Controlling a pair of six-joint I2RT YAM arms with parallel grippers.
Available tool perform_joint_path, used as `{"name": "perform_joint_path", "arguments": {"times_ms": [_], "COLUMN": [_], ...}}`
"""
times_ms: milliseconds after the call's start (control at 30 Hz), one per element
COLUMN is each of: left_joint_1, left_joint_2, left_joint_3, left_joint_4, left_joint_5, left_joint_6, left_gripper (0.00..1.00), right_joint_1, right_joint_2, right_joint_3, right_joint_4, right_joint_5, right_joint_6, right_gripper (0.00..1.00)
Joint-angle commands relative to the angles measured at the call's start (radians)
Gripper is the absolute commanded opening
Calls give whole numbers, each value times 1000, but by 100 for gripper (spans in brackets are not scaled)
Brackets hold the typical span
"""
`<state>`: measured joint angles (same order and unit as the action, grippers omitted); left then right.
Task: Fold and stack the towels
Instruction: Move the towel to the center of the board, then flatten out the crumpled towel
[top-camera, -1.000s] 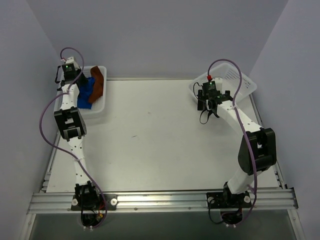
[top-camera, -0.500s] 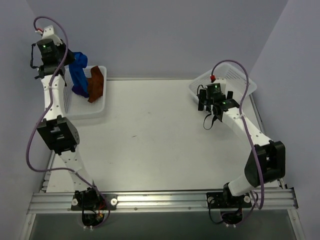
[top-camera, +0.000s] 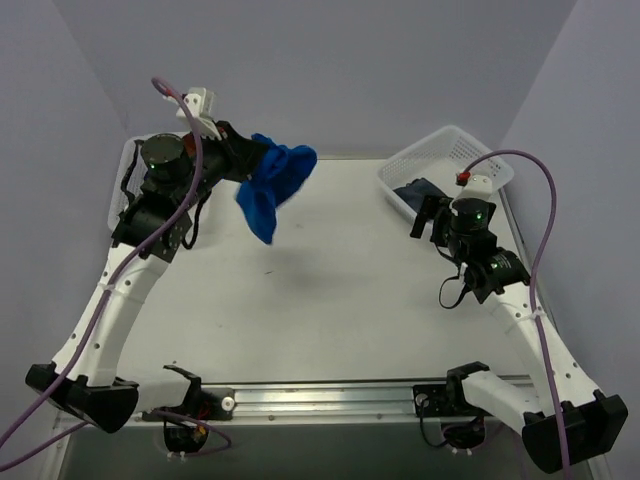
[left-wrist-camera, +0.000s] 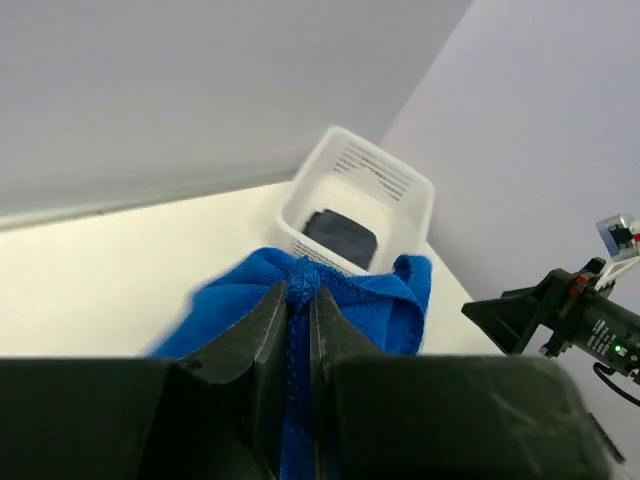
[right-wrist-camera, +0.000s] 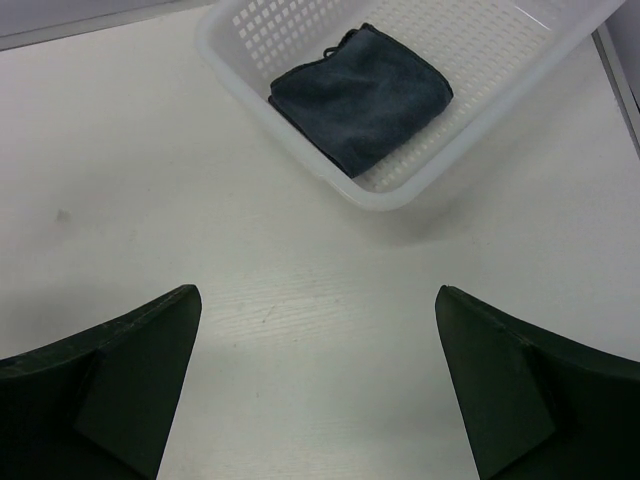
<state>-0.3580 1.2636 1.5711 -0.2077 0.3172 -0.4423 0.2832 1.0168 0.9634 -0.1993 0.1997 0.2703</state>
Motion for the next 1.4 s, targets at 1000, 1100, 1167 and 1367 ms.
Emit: {"name": "perform_joint_path", "arguments": {"times_ms": [1000,1100,1167,1367], "left_joint_1": [-21,-7,1,4], "left_joint_2": [-41,42,104,270], "left_joint_3": [-769,-724,-688,-603], "left_joint_4": [-226,-210,-185,-122], "left_joint_5": [-405,-411,-402,-360], "left_joint_6": [-268,-269,-268,-253], "left_gripper": [94,94,94,95], "right_joint_1": [548,704,769,953], "right_joint_2": [227,291,331,509], "right_joint_3": [-198,-189,-170,-89], "right_joint_4": [-2,0,9,12], "right_joint_5": [-16,38,66,119], "right_joint_6": [239,262,257,213], "right_gripper": [100,100,100,100]}}
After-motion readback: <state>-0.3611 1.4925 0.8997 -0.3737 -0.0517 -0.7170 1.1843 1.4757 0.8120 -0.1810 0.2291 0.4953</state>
